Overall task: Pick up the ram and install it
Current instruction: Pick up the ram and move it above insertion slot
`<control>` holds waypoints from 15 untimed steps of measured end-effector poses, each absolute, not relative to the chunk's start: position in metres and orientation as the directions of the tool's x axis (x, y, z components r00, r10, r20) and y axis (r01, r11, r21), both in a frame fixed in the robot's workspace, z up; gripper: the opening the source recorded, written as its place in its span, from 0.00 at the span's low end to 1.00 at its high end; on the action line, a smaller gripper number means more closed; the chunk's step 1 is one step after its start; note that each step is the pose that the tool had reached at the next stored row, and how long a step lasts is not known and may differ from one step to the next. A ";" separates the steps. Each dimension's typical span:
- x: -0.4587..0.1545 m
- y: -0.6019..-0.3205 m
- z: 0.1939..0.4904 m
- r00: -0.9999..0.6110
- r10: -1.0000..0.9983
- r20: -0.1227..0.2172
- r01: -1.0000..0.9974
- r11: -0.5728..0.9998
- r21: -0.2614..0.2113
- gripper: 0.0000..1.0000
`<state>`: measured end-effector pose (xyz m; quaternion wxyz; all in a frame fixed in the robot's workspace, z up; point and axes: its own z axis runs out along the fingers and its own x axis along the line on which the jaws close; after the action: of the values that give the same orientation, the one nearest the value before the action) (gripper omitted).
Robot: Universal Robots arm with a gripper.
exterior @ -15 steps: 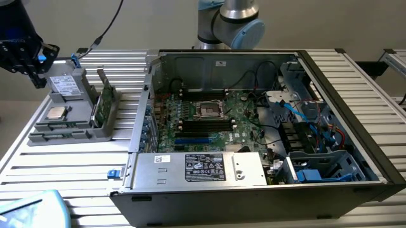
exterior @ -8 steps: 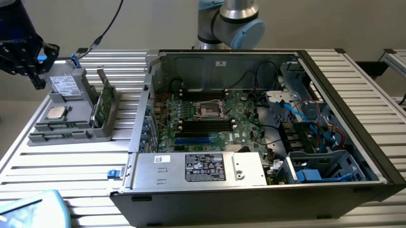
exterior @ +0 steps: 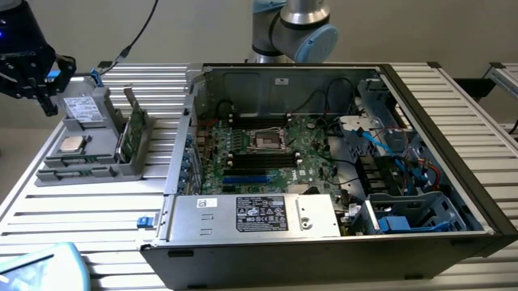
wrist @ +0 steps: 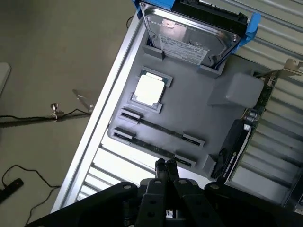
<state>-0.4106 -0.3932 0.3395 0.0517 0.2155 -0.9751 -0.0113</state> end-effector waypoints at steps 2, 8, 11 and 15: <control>-0.411 -0.393 0.338 -0.886 -0.455 0.095 -0.452 0.891 0.044 0.11; -0.411 -0.393 0.333 -0.831 -0.548 0.094 -0.546 0.837 0.043 0.11; -0.411 -0.393 0.330 -0.800 -0.593 0.093 -0.591 0.805 0.043 0.11; -0.411 -0.393 0.327 -0.755 -0.649 0.092 -0.648 0.760 0.042 0.11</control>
<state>-0.4106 -0.3933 0.3268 0.0503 0.3462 -0.9368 -0.0036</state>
